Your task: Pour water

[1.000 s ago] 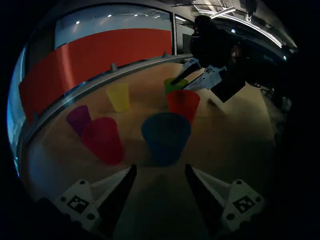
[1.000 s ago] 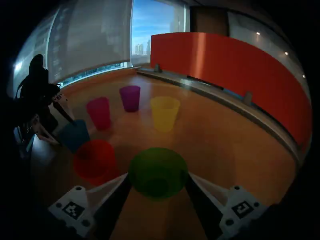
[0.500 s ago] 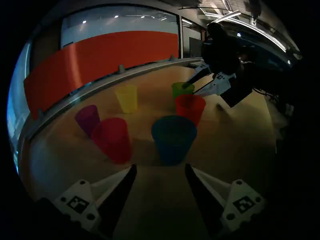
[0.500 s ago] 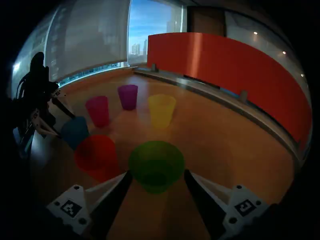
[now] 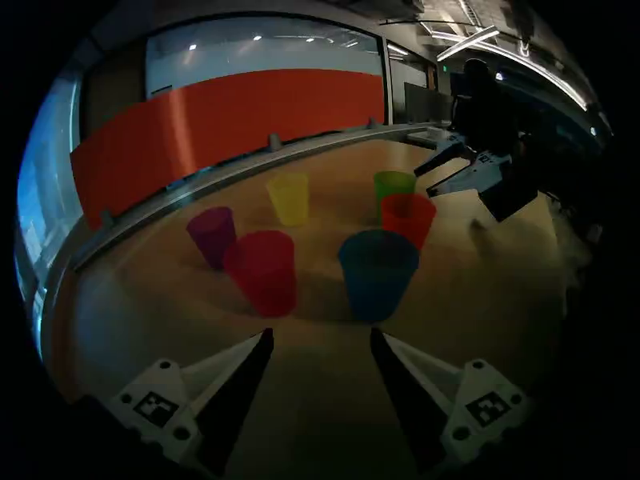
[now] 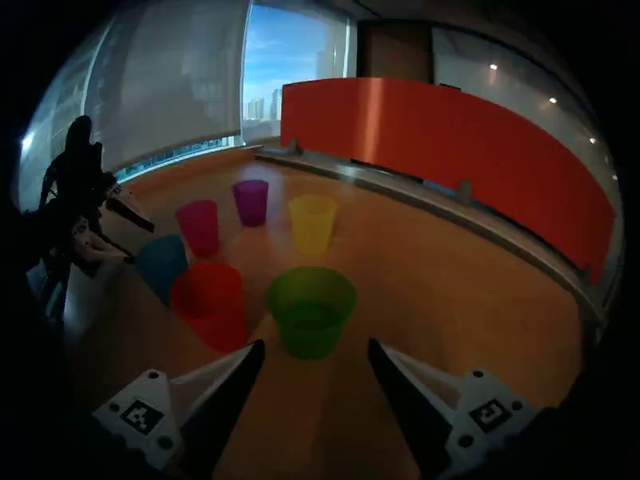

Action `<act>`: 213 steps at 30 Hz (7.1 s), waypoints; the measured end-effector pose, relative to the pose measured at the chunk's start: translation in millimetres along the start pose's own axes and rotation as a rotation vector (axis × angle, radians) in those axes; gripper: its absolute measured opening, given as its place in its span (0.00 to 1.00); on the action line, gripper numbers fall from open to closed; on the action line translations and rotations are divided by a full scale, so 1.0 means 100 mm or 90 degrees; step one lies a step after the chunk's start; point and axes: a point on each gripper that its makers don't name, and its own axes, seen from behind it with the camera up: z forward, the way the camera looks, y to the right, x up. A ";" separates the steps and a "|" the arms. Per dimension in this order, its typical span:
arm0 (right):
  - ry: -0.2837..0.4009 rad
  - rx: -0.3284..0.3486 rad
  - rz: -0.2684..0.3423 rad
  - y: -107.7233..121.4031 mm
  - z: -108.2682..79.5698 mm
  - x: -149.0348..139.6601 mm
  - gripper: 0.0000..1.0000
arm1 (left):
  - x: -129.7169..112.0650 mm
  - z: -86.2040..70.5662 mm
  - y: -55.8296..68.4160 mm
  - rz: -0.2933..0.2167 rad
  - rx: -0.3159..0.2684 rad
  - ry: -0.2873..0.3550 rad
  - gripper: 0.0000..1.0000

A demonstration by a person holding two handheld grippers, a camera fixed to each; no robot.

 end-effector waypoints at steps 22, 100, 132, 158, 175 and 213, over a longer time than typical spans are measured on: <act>0.129 -0.097 0.033 0.10 -0.58 0.51 1.00 | 0.37 -0.40 -0.73 -0.008 0.186 0.101 0.89; 0.334 -0.436 0.151 0.71 -1.31 0.89 0.99 | 0.46 -0.57 -1.18 -0.172 0.427 0.337 0.89; 0.326 -0.428 0.152 0.69 -1.21 0.90 0.99 | 0.37 -0.49 -1.16 -0.181 0.406 0.338 0.89; 0.364 -0.422 0.111 0.56 -1.24 0.72 0.99 | 0.36 -0.49 -1.17 -0.180 0.407 0.337 0.99; 0.379 -0.437 0.121 0.70 -1.14 0.46 0.99 | 0.36 -0.49 -1.17 -0.180 0.407 0.337 0.98; 0.346 -0.453 0.158 0.94 -1.03 0.13 0.99 | 0.36 -0.49 -1.17 -0.180 0.407 0.337 0.98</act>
